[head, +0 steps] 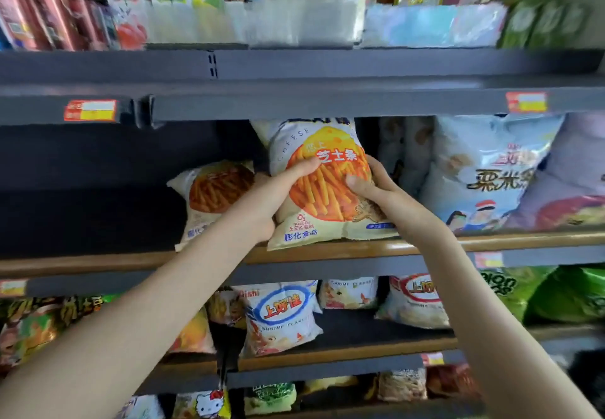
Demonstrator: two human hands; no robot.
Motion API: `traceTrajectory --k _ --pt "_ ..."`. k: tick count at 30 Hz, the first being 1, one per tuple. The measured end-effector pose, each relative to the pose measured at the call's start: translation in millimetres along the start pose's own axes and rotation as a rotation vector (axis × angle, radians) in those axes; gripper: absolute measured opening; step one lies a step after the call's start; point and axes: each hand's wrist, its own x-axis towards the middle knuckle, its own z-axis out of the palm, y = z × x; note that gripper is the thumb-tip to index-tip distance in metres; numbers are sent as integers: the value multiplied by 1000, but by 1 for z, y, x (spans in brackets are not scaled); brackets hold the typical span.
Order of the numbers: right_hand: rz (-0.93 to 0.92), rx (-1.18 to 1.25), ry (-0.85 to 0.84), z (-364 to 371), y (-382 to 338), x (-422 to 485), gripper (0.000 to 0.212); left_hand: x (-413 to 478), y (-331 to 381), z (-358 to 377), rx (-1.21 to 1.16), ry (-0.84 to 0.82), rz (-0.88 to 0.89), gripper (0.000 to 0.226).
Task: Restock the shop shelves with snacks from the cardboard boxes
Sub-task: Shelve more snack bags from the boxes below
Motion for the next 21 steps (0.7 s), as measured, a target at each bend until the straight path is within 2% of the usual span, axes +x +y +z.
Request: traceTrajectory --k 2,5,7,8,10,11,12,15,18,21 --pt "-8 -58 69 -11 9 18 79 19 6 9 33 -47 -40 47" --pt "-16 -115 154 -21 18 49 89 54 11 14 57 -109 40 37" --pt "-77 -149 192 -26 26 67 92 82 10 8 115 -159 117 46" --pt "-117 -178 187 -27 30 75 94 93 9 5 203 -161 151 65" --pt "-148 -273 177 -28 39 87 106 112 6 -1 495 -147 161 128" --pt "-145 -338 193 -27 42 91 115 119 4 0 626 -138 154 142" --pt "-144 -413 205 -28 46 97 121 128 1 0 752 -106 175 144" --pt "-93 -641 225 -27 50 106 127 143 -7 7 996 83 351 116" --pt "-131 -833 314 -26 55 114 128 157 -18 16 1104 170 459 120" --pt "-96 -934 388 -24 54 122 112 167 -27 25 1242 208 563 119"
